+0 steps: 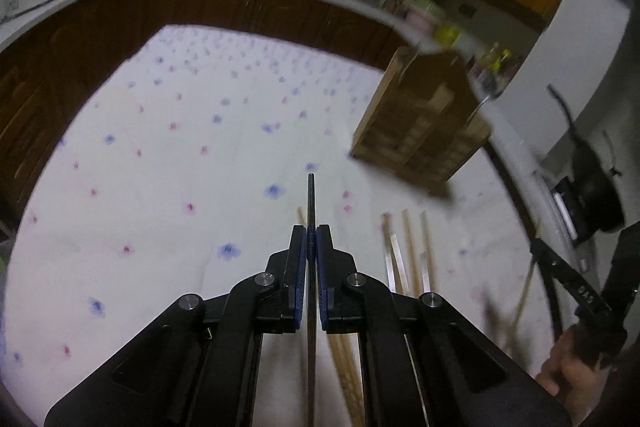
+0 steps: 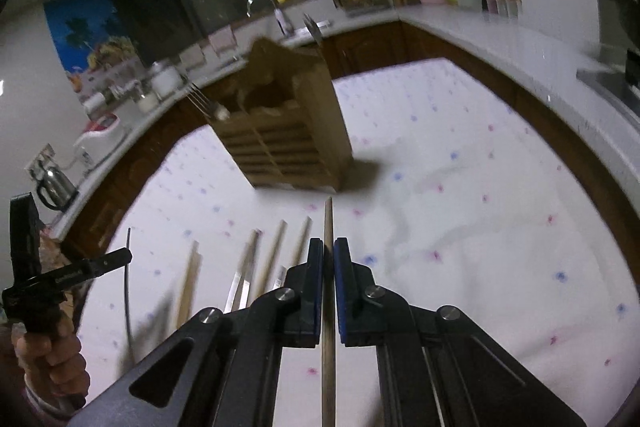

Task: Organize utensils
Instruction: 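Carry both chopsticks upright and lower them into the wooden holder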

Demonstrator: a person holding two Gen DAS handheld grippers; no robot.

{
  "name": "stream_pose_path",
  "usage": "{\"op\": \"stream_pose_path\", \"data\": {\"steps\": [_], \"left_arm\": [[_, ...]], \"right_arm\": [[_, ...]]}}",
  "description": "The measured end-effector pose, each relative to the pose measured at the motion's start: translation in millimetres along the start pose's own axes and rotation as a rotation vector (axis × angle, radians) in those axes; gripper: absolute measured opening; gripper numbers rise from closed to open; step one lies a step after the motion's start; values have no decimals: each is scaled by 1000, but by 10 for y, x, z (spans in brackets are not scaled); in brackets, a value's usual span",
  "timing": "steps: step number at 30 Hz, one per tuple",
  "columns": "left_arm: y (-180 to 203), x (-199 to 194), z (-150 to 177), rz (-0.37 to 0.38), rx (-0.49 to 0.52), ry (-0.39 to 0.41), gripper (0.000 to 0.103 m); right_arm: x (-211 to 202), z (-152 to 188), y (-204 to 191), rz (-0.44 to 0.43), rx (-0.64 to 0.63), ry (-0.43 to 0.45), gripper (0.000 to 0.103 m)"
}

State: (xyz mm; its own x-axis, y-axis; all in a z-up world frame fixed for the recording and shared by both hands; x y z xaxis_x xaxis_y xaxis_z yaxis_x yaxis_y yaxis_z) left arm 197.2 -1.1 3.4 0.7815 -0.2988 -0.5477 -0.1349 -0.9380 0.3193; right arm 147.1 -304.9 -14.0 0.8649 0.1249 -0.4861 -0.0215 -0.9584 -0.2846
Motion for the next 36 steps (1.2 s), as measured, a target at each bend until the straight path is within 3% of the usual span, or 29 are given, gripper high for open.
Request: {"op": "stream_pose_path", "data": {"steps": [7,15,28,36], "left_arm": [[136,-406,-290,47,9,96,4],[225,-564,-402,63,22,146,4],[265,-630,-531,65,16,186,4],[393,-643,-836,83,29,249,4]], "right_arm": [[-304,-310,-213,-55,-10,101,5],[-516,-588,-352,-86,-20,190,5],[-556,-747,-393,-104,-21,235,5],[-518,-967,-382,-101,-16,282,5]]}}
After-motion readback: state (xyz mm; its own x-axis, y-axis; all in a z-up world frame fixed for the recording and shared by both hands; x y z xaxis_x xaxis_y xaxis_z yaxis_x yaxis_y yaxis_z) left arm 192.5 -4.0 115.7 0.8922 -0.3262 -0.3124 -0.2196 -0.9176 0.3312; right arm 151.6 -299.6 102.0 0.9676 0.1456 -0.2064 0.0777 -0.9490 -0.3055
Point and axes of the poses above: each gripper's, at about its wrist camera, not at the fingertips, and x roughly the way its jaws point, y to its right, z to its underside, the point moved 5 cm from there along x, roughly the way its jaws point, and after that the axes turned 12 degrees about y, right-handed, at the moved point
